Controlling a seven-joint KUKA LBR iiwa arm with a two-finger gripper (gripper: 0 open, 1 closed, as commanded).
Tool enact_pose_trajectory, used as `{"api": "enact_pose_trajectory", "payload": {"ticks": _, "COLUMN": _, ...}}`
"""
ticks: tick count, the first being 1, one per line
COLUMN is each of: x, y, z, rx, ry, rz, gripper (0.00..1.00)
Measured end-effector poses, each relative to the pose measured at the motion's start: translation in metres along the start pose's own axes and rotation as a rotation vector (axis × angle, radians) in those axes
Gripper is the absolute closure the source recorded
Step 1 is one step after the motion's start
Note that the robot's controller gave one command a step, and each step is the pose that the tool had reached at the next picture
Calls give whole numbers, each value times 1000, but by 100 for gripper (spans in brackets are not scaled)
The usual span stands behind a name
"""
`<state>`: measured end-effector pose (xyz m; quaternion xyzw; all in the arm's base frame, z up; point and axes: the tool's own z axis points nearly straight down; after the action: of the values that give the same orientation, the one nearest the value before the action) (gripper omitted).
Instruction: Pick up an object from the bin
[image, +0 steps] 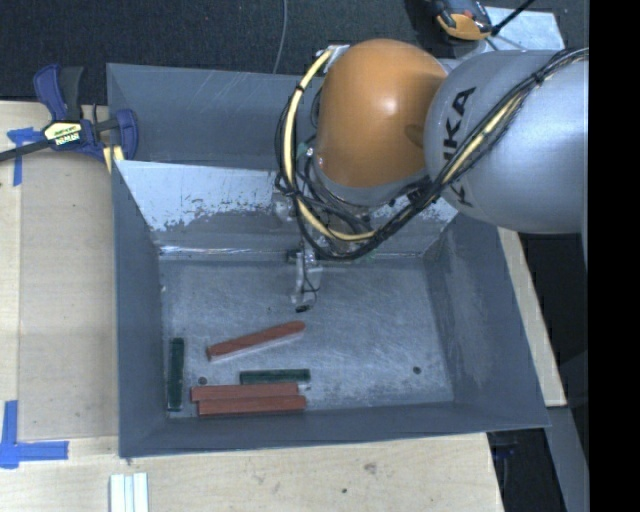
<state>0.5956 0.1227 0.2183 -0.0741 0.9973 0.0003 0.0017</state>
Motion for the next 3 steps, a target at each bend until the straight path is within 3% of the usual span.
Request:
{"api": "enact_pose_trajectory", "payload": {"ticks": 1, "x": 0, "y": 0, "z": 0, "rx": 0, "ry": 0, "rz": 0, "gripper": 0}}
{"api": "enact_pose_trajectory", "payload": {"ticks": 2, "x": 17, "y": 4, "z": 42, "rx": 0, "ry": -5, "rz": -72, "gripper": 0}}
{"api": "enact_pose_trajectory", "payload": {"ticks": 3, "x": 42, "y": 0, "z": 75, "rx": 0, "ry": 1, "rz": -292, "gripper": 0}}
